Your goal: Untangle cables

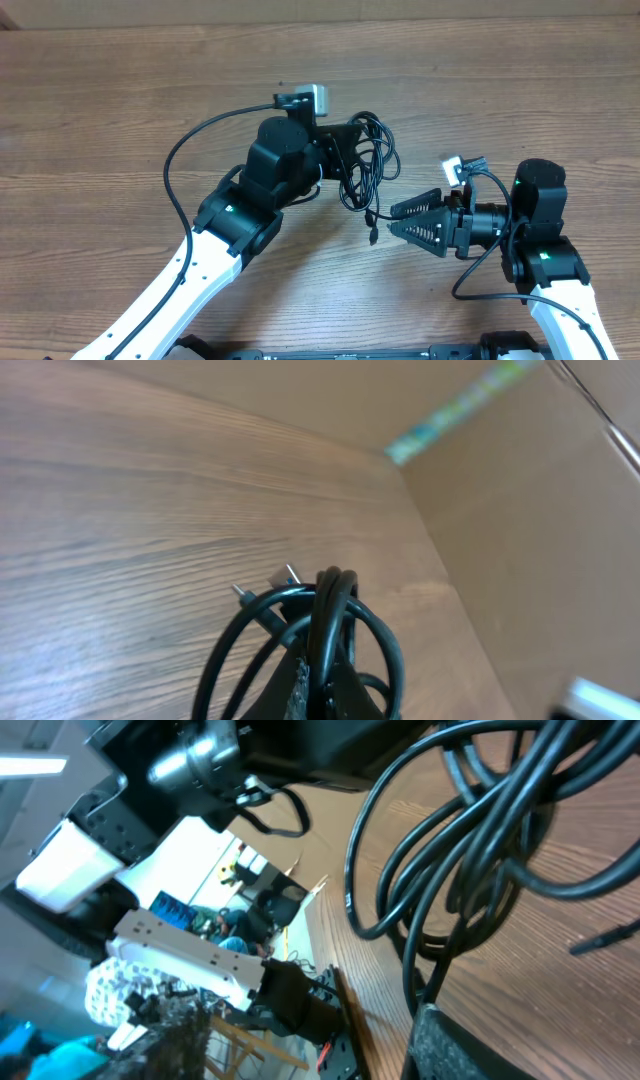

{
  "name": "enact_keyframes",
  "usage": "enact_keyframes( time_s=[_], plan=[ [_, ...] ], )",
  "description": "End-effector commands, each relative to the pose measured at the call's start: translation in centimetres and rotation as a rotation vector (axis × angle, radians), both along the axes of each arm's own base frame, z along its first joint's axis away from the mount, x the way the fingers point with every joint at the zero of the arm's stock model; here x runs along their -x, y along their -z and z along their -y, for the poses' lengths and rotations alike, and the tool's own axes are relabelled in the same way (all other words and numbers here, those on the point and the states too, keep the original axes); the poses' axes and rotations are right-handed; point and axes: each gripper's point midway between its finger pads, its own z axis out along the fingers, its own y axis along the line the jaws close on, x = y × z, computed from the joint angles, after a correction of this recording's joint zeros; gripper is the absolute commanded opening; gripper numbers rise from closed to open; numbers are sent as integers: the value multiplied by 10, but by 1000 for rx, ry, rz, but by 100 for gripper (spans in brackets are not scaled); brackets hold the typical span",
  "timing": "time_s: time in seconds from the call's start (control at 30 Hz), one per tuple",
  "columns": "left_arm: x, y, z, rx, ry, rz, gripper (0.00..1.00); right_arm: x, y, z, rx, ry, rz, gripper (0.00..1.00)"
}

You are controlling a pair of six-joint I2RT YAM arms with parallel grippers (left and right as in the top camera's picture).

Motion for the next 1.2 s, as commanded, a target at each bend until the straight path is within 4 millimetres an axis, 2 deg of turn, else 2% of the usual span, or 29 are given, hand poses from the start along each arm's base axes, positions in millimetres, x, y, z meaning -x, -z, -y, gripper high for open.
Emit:
enact_keyframes(
  time_s=[0.0, 0.07, 0.2, 0.53, 0.77, 0.9, 1.17],
  plan=[
    [19, -31, 16, -26, 203, 173, 4, -7, 2, 1, 27, 48, 15, 64],
    [28, -33, 23, -57, 288, 230, 4, -15, 6, 3, 53, 96, 19, 68],
    [42, -35, 30, -78, 399, 299, 4, -34, 17, 9, 113, 209, 16, 69],
    [38, -45, 11, -79, 360, 309, 4, -55, 21, 34, 135, 350, -25, 63],
    [27, -43, 4, -109, 291, 311, 4, -47, -1, 35, 98, 333, 28, 63],
    [23, -43, 1, -121, 262, 313, 4, -35, -21, 31, 67, 288, 117, 66],
    [35, -38, 20, -125, 302, 309, 4, -33, -25, 31, 64, 288, 132, 67]
  ],
)
